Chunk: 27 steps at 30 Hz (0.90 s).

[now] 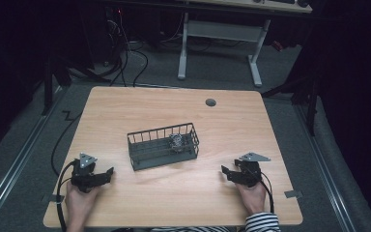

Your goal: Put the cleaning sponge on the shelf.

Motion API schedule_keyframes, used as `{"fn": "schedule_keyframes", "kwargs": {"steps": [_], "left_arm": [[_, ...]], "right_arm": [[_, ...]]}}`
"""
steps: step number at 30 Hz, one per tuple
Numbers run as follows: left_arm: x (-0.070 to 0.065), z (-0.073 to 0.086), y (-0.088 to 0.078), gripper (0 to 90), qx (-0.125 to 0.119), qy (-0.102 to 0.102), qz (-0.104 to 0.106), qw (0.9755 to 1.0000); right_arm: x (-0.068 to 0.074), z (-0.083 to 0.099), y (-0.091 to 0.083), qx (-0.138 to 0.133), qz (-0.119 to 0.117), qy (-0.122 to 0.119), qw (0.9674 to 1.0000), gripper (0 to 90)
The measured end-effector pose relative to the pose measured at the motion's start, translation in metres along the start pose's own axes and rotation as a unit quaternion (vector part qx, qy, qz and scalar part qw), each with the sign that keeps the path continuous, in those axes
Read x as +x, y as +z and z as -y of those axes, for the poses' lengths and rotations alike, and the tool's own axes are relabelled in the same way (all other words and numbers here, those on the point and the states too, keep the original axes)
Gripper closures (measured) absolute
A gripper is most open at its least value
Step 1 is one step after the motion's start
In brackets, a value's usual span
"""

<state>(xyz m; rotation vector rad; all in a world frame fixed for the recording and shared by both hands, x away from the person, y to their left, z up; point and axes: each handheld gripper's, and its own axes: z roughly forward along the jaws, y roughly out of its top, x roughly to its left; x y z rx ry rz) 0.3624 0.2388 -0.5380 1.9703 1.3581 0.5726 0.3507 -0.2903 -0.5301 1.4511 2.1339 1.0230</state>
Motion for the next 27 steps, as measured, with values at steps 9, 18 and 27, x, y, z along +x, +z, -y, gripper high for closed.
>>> {"fn": "schedule_keyframes", "kwargs": {"steps": [9,18,27], "left_arm": [[-0.0001,-0.0002,0.0001,17.9,0.001,0.000,0.000,1.0000],[-0.0013,-0.0006,0.0007,17.4,0.001,-0.003,-0.003,1.0000],[-0.0045,0.0000,0.0002,14.0,0.005,-0.015,-0.014,0.9998]], "right_arm": [[0.0063,0.0008,0.0011,0.007,0.026,-0.031,0.9991,32.7],[0.0094,0.0008,0.0020,0.012,0.037,-0.045,0.9982,31.6],[0.0093,0.0008,0.0020,0.012,0.039,-0.043,0.9982,30.6]]}}
